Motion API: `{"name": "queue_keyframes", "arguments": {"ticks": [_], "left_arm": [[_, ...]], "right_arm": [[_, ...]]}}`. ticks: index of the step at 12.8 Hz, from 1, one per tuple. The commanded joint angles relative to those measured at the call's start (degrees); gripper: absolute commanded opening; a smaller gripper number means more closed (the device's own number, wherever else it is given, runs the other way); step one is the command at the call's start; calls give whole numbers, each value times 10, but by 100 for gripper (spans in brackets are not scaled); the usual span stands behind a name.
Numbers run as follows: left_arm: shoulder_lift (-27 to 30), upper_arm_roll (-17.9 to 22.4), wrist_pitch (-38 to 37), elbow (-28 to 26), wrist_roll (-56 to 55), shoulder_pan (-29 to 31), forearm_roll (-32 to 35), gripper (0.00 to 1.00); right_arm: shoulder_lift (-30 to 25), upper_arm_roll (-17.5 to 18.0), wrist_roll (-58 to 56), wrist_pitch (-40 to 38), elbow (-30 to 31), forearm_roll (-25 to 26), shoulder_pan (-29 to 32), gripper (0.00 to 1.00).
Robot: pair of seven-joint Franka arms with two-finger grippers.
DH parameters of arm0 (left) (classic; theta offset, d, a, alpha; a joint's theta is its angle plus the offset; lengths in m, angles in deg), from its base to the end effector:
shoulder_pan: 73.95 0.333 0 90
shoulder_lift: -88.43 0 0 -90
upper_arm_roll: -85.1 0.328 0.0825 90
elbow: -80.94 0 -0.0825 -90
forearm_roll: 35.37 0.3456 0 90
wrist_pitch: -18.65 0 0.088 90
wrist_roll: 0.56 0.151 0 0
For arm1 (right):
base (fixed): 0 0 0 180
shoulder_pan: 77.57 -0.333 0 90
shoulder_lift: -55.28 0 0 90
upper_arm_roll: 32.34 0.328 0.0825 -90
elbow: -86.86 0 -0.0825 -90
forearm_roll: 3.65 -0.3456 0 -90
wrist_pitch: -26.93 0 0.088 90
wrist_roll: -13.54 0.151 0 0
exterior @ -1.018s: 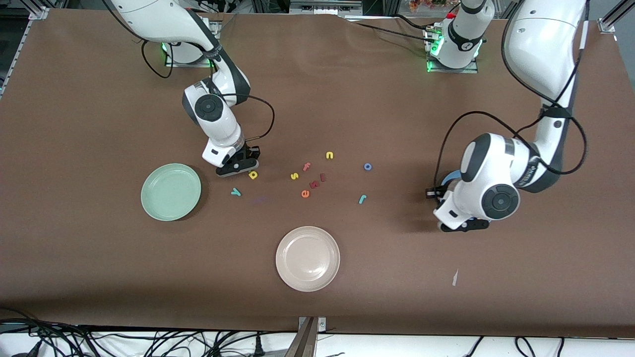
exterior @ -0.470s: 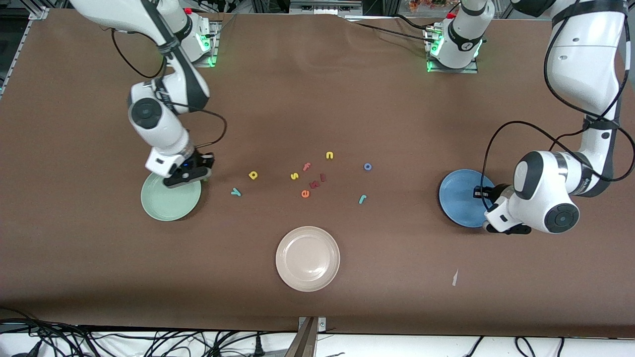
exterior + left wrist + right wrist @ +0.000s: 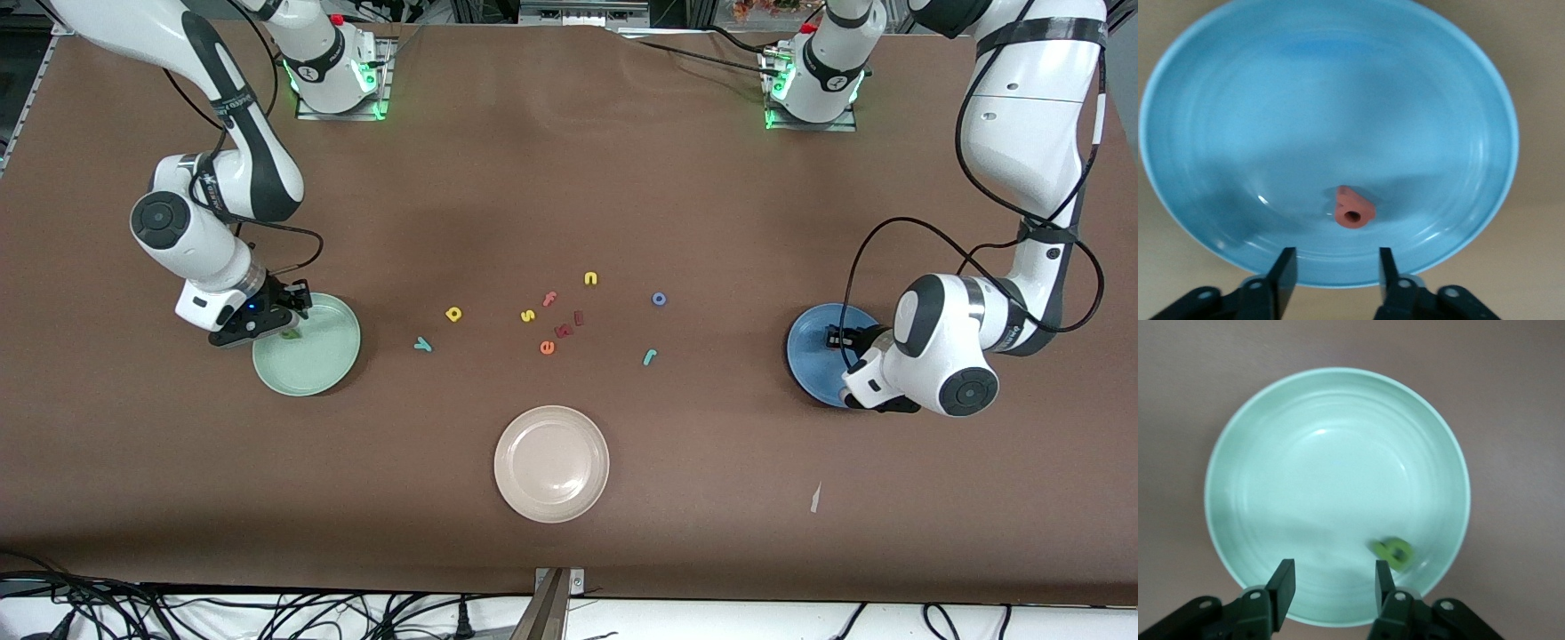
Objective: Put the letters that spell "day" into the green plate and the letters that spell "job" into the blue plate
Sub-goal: 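Drop the b on the green plate while the left gripper drops the d, then grasp the teal y with the right gripper while the left gripper grasps the blue o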
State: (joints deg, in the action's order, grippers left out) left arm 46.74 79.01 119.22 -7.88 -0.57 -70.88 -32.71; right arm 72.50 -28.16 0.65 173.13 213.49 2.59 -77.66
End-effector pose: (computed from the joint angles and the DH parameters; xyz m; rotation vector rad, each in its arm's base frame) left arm 0.5972 -0.0196 0.1882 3.0159 -0.0983 -0.8009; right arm 0.5392 0.0392 0.2447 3.0397 0.5925 0.0610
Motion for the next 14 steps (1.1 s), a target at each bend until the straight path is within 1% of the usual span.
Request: {"name": "queue_keyframes", "arguments": {"ticks": [1, 3, 4, 5, 6, 7, 9, 11, 13, 14], "left_arm": [[32, -19, -30, -4, -11, -10, -16, 100], [63, -65, -38, -6, -72, -11, -31, 100], [69, -92, -42, -6, -121, -11, -31, 100], [70, -117, -41, -7, -165, -11, -31, 100], [69, -140, -36, -8, -202, -12, -31, 100], [69, -154, -27, -9, -222, -15, -30, 100], [66, -163, 0, -16, -241, -37, -30, 100], [69, -163, 60, -57, -269, -72, -29, 100], [71, -166, 138, -105, -312, -98, -26, 100], [71, -166, 168, -121, -330, -113, -23, 100]], "right_arm": [[19, 35, 18, -6, -37, -27, -2, 57], [54, 45, 57, -6, -80, -29, -13, 57], [78, 45, 81, -5, -108, -32, -37, 57], [100, 45, 118, -5, -135, -31, -57, 57], [112, 45, 158, -5, -149, -31, -72, 57], [115, 44, 187, -6, -155, -31, -87, 57], [130, 42, 272, -7, -175, -31, -109, 57], [141, 40, 350, -7, -178, -30, -126, 57], [153, 20, 399, -1, -178, -30, -152, 57], [157, 19, 401, 1, -177, -30, -155, 61]]}}
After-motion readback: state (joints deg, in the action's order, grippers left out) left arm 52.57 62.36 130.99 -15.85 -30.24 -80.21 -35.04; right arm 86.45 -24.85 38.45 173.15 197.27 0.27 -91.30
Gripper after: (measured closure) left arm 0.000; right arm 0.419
